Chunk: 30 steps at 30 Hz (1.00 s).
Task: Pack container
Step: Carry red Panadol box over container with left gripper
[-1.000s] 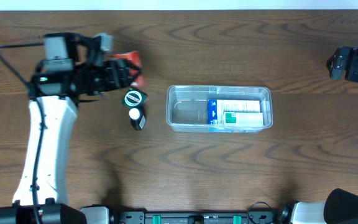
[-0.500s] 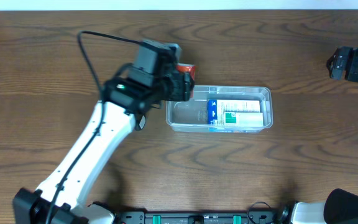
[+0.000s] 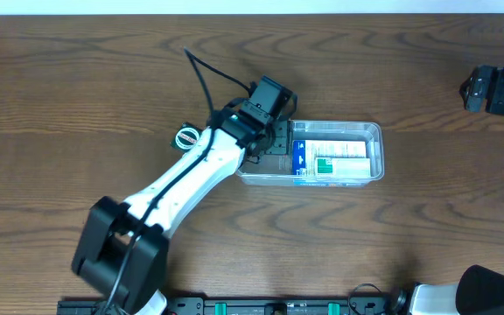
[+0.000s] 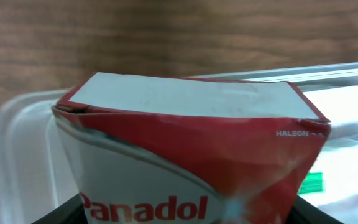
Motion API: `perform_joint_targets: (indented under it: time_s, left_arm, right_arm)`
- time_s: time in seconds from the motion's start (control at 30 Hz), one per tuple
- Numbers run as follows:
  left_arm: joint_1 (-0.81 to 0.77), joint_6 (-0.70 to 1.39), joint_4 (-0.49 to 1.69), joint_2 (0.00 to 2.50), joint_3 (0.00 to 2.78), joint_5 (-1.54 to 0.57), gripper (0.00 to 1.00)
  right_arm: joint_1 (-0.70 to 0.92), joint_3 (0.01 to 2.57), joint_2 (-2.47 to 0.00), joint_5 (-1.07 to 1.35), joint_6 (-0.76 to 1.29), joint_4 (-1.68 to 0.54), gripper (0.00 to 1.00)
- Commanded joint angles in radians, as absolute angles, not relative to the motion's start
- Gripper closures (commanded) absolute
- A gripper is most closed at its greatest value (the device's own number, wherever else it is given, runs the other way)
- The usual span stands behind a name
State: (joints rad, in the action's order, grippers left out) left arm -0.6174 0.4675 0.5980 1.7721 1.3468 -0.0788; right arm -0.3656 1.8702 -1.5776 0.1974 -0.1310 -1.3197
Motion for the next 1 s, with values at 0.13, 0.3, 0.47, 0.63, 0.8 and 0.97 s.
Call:
perform_joint_targets:
  time_s: [0.13, 0.3, 0.47, 0.63, 0.8, 0.97]
  left_arm:
    - [-0.629, 0.514, 0.609, 1.794, 1.364, -0.083, 0.32]
    - [-0.655, 0.514, 0.632, 1.794, 1.357, -0.081, 0.32]
    - [-0.665, 0.514, 0.648, 1.796, 1.345, -0.077, 0.33]
    - [-0.667, 0.514, 0.661, 1.811, 1.345, -0.077, 0.36]
    - [-0.669, 0.515, 0.664, 1.861, 1.345, -0.078, 0.35]
    - [-0.674, 0.519, 0.661, 1.915, 1.345, -0.078, 0.35]
  right_arm:
    - [-0.373, 1.873, -1.582, 0.198, -0.117, -1.320, 0.01]
    - [-0.373, 1.873, -1.583, 0.198, -0.117, -1.320, 0.01]
    - [-0.373, 1.873, -1.583, 0.198, -0.117, -1.321, 0.01]
    - [-0.373, 1.873, -1.582, 0.198, -0.117, -1.320, 0.01]
    - [-0.373, 1.873, -1.582, 0.198, -0.117, -1.321, 0.01]
    - [-0.373, 1.873, -1.583, 0.198, -0.117, -1.320, 0.01]
